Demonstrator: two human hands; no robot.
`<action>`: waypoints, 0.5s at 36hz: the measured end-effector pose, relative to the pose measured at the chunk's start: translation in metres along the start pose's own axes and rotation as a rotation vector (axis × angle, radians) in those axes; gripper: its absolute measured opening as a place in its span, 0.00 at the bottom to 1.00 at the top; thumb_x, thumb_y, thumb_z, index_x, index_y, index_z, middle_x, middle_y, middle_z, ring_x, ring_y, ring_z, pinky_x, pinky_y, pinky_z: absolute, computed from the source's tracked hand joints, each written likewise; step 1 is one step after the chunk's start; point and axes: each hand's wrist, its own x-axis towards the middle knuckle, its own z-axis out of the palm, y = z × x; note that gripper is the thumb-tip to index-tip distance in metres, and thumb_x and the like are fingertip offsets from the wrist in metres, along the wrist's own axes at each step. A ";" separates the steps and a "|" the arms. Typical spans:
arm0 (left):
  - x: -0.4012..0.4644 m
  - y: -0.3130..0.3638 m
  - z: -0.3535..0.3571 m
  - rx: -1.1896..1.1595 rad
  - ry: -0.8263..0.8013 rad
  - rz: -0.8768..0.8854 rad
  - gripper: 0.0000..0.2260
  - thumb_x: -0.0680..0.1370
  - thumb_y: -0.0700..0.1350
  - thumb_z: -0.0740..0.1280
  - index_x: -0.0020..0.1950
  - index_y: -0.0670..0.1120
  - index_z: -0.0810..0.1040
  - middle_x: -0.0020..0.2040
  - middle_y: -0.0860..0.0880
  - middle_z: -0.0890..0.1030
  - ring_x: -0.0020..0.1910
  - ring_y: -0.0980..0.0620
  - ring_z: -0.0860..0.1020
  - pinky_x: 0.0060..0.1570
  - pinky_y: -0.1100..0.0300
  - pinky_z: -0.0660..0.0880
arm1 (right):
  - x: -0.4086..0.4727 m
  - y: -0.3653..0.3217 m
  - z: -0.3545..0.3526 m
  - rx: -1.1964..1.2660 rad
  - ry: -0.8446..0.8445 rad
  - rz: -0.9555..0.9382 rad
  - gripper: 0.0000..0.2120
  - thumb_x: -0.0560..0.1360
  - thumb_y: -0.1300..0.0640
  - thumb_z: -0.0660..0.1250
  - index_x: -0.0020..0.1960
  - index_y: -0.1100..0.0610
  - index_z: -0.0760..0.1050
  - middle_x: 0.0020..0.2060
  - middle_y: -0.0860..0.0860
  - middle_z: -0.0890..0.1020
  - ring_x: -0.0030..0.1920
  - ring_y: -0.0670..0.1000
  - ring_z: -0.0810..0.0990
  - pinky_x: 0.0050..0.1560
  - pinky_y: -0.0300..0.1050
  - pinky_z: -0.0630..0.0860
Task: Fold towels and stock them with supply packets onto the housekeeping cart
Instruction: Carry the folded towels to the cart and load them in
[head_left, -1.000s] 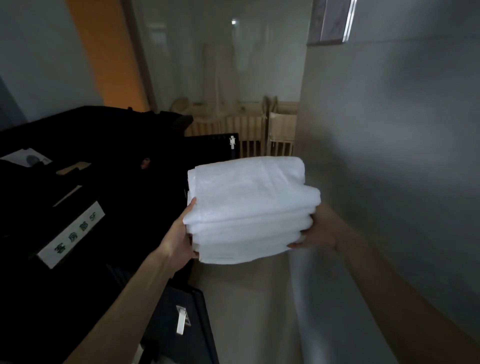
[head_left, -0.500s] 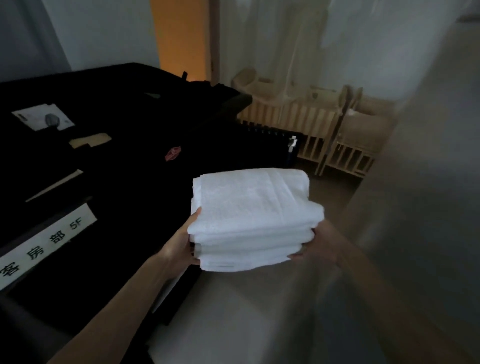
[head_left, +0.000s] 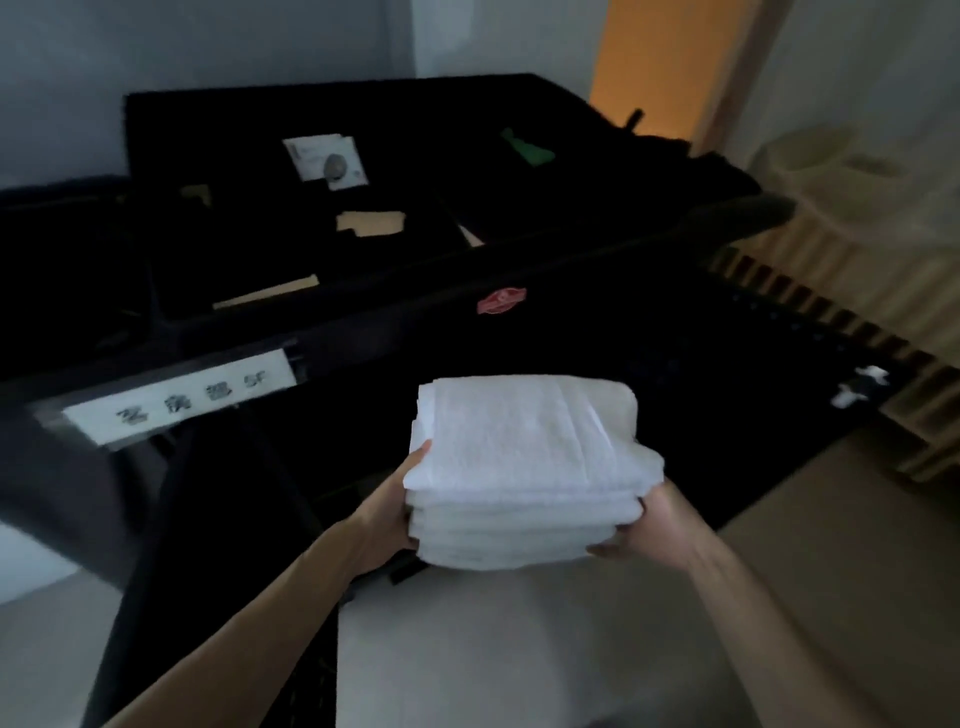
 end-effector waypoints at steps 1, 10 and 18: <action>0.001 -0.004 0.003 0.013 0.044 -0.001 0.30 0.68 0.77 0.63 0.58 0.58 0.83 0.53 0.49 0.86 0.49 0.47 0.85 0.41 0.51 0.81 | 0.011 0.004 -0.007 0.043 -0.054 0.065 0.10 0.80 0.64 0.65 0.60 0.59 0.78 0.50 0.57 0.84 0.50 0.57 0.85 0.41 0.51 0.84; -0.008 -0.030 0.023 -0.178 0.279 0.034 0.26 0.73 0.73 0.60 0.61 0.60 0.82 0.60 0.49 0.84 0.59 0.46 0.82 0.61 0.42 0.76 | 0.063 -0.018 0.000 0.119 -0.214 0.306 0.18 0.78 0.46 0.64 0.55 0.57 0.83 0.54 0.61 0.84 0.51 0.64 0.85 0.47 0.65 0.79; -0.006 -0.031 0.006 -0.215 0.353 0.072 0.21 0.74 0.73 0.59 0.60 0.67 0.80 0.62 0.53 0.83 0.60 0.48 0.82 0.59 0.41 0.77 | 0.109 -0.021 0.028 -0.042 -0.361 0.345 0.19 0.76 0.41 0.67 0.53 0.56 0.83 0.54 0.62 0.83 0.50 0.63 0.83 0.53 0.67 0.75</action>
